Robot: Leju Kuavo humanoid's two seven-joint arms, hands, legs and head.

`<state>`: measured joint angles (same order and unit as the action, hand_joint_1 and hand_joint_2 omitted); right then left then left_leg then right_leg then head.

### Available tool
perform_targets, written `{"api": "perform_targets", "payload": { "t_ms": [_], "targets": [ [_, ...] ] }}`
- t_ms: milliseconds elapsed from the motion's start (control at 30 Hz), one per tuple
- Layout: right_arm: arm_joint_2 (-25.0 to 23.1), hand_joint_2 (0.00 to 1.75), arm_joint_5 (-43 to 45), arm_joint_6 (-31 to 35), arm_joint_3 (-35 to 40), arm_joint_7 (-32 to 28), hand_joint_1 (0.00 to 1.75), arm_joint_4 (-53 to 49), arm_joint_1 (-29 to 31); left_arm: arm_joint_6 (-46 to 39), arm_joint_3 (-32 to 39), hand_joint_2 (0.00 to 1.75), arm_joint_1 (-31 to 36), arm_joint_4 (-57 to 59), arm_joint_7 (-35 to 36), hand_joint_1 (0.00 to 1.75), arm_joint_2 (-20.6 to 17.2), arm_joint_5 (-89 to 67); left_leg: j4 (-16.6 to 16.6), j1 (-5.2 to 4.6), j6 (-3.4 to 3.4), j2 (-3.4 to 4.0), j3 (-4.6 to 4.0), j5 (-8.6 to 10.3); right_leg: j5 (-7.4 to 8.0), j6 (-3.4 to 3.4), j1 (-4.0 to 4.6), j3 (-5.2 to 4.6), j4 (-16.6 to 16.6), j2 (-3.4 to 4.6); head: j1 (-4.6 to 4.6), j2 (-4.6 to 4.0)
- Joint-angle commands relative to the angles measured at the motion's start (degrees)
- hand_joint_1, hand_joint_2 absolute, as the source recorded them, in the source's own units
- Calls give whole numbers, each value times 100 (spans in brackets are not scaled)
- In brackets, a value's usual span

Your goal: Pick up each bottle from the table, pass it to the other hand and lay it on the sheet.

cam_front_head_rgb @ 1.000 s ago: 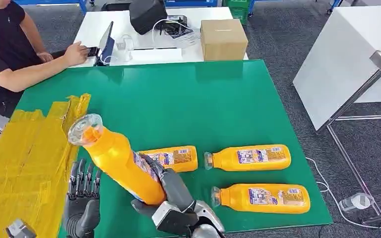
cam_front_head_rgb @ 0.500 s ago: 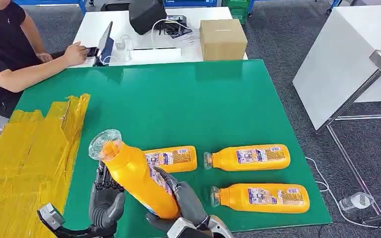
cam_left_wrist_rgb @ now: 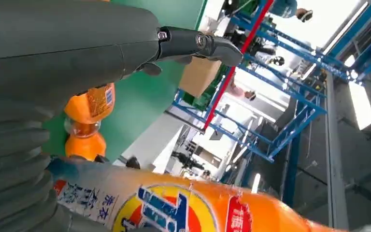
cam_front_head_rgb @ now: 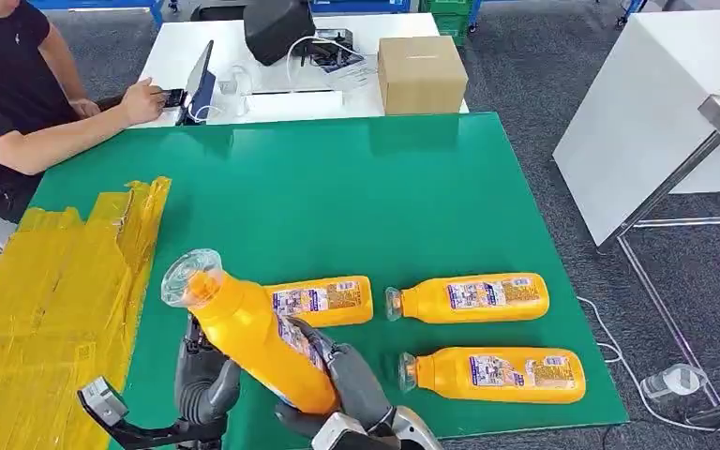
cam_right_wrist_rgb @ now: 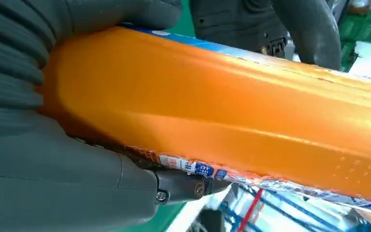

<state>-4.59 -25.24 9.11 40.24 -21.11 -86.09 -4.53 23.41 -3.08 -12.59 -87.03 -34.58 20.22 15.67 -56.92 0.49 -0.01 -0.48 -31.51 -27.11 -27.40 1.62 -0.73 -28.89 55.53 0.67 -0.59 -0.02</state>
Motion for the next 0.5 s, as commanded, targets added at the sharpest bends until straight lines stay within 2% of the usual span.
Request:
{"api": "perform_targets", "payload": {
  "t_ms": [33, 267, 500],
  "targets": [
    [960, 175, 51, 341, -727, 145, 175, -1318, -495, 67, 198, 175, -88, -101, -1, 0, -169, 48, 1, 3, 3, -7, 8, -5, -4, -4, 5, 18, -10, -17, -2, 0],
    [890, 175, -10, 217, -842, 173, 175, -1040, -356, 109, 180, 175, -11, -7, 22, 0, -178, 52, 4, -1, 2, 1, 3, 1, 4, -6, 1, 7, -8, -5, 0, 0],
    [834, 175, -388, -188, -1047, 427, 175, -567, 192, 152, 172, 175, 85, 62, 99, 0, -221, 87, 6, 0, 2, 12, 11, 1, 6, -4, -1, 9, -8, 7, -2, 0]
  ]
}}
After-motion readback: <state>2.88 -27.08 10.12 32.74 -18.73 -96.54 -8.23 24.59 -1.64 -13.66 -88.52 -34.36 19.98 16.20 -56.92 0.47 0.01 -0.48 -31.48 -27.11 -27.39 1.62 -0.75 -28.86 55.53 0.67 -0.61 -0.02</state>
